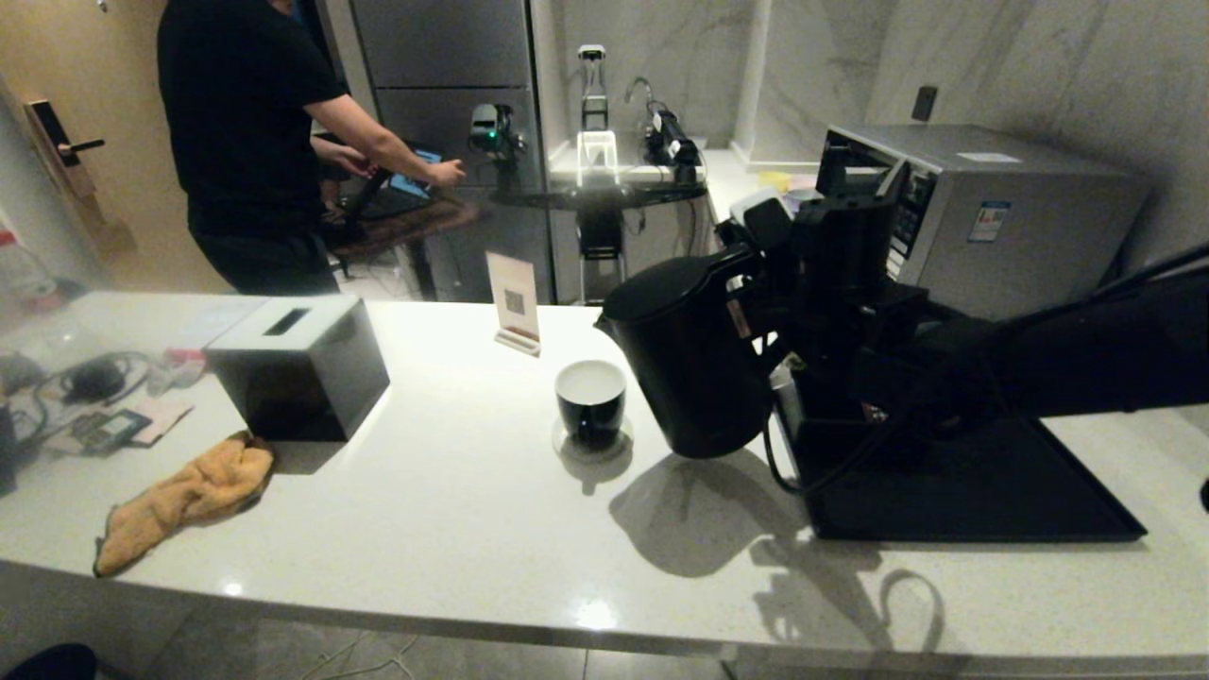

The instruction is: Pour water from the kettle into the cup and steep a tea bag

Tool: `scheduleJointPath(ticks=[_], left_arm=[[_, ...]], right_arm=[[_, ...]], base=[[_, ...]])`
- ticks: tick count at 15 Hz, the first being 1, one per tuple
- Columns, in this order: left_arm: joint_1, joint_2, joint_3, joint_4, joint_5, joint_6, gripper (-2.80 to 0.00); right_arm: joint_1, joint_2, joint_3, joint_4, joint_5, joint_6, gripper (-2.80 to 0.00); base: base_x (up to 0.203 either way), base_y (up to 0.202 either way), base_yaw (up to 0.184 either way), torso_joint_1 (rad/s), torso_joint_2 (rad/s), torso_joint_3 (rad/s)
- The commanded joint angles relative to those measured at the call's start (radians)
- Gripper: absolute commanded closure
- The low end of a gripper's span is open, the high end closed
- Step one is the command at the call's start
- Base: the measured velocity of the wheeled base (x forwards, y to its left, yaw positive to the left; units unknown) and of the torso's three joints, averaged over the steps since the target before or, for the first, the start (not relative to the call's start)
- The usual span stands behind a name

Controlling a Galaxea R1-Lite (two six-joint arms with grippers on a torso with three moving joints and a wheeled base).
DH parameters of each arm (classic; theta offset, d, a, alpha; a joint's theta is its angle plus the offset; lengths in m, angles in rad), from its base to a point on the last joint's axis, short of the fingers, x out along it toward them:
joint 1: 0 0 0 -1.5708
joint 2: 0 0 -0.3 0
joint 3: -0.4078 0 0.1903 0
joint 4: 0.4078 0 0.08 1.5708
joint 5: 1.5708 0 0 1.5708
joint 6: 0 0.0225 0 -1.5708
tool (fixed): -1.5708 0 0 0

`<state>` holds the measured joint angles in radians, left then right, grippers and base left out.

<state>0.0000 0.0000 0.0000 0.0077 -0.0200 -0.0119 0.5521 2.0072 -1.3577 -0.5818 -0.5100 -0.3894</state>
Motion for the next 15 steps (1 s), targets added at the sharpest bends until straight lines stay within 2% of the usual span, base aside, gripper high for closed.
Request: scheduleJointPath(ticks=[1,4,11,15], left_arm=[[0.0,0.0,0.0,0.0,0.0,0.0,0.0],[0.0,0.0,0.0,0.0,0.0,0.0,0.0],[0.0,0.0,0.0,0.0,0.0,0.0,0.0],[0.0,0.001,0.0,0.0,0.0,0.0,0.0]], right_arm=[[-0.004,0.005,0.0,0.01,-0.004,-0.011,0.0],[-0.026,0.017,-0.014,0.013,-0.004,-0.039,0.0],[-0.044,0.08,-0.14,0.016,-0.002,-0.127,0.0],[-0.043,0.093,-0.149,0.008,-0.001,-0.164,0.0]], base=[[0.0,0.0,0.0,0.0,0.0,0.0],[0.0,0.0,0.0,0.0,0.0,0.0],[0.0,0.0,0.0,0.0,0.0,0.0],[0.0,0.0,0.0,0.0,0.0,0.0]])
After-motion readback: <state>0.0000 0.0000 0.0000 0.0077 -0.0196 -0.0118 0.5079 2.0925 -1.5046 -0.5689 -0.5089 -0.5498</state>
